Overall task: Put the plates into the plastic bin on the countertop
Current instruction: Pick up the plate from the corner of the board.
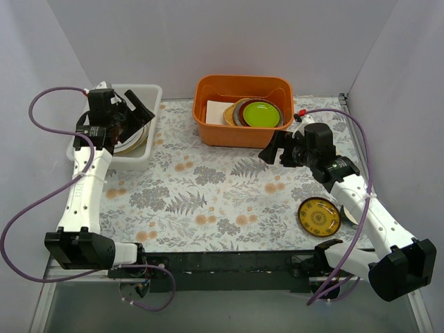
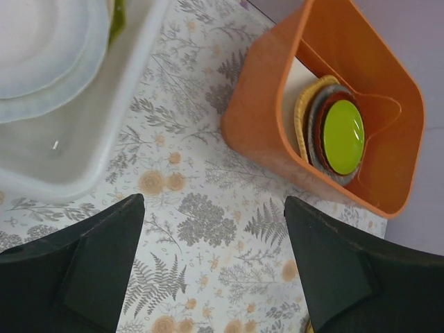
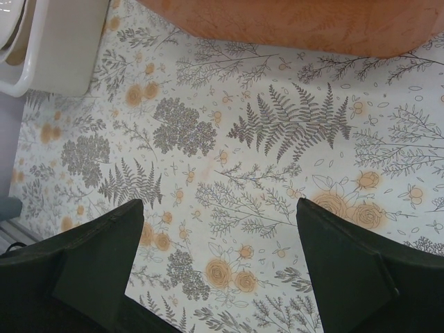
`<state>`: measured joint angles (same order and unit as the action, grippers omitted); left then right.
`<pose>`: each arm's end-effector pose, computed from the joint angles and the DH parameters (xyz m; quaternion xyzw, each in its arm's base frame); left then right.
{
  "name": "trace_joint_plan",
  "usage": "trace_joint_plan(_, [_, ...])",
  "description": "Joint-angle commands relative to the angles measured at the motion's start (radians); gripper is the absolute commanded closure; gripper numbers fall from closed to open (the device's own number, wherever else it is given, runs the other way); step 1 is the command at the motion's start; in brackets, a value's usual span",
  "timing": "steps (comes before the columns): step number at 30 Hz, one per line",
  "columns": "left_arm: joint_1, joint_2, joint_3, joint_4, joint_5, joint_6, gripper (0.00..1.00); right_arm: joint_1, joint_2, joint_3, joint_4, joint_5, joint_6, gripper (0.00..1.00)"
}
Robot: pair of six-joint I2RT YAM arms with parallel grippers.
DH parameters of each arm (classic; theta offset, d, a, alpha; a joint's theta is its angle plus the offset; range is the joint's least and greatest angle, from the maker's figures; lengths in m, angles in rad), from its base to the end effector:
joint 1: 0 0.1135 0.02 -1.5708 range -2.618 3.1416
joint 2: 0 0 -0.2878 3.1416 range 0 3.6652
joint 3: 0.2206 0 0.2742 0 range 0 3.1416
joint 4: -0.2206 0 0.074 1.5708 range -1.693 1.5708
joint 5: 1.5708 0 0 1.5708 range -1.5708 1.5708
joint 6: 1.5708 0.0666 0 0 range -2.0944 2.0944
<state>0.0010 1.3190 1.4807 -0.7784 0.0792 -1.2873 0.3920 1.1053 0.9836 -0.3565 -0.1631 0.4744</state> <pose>0.3172 -0.0050 0.4133 -0.5185 0.7207 -0.3033 0.3460 0.2618 0.1199 0.3335 -0.0072 0.8526 0.2805 0.4408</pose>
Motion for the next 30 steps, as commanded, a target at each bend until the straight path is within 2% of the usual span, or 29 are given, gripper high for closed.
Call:
trace_joint_plan(1, [-0.152,-0.017,0.039,0.008,-0.117,-0.003,0.18,-0.007,-0.019,0.023,0.034,-0.018,0.007,0.02])
trace_joint_plan(6, [-0.300,0.022,0.036,0.005,-0.196,0.011,0.17,-0.007,-0.016,0.015,0.039,-0.023,0.010,0.02])
trace_joint_plan(10, [-0.476,0.066,0.027,-0.024,-0.288,0.008,0.17,-0.008,-0.016,0.012,0.040,-0.021,0.012,0.02])
trace_joint_plan(16, [-0.669,0.101,-0.068,0.016,-0.329,-0.073,0.17,-0.012,-0.021,0.012,0.039,-0.015,0.013,0.02])
trace_joint_plan(24, [-0.867,0.123,-0.301,0.244,-0.285,-0.260,0.19,-0.030,-0.042,0.013,0.025,0.004,0.012,0.02])
trace_joint_plan(30, [-1.009,0.230,-0.323,0.381,-0.251,-0.322,0.19,-0.064,-0.065,-0.008,0.019,0.010,0.010,0.02])
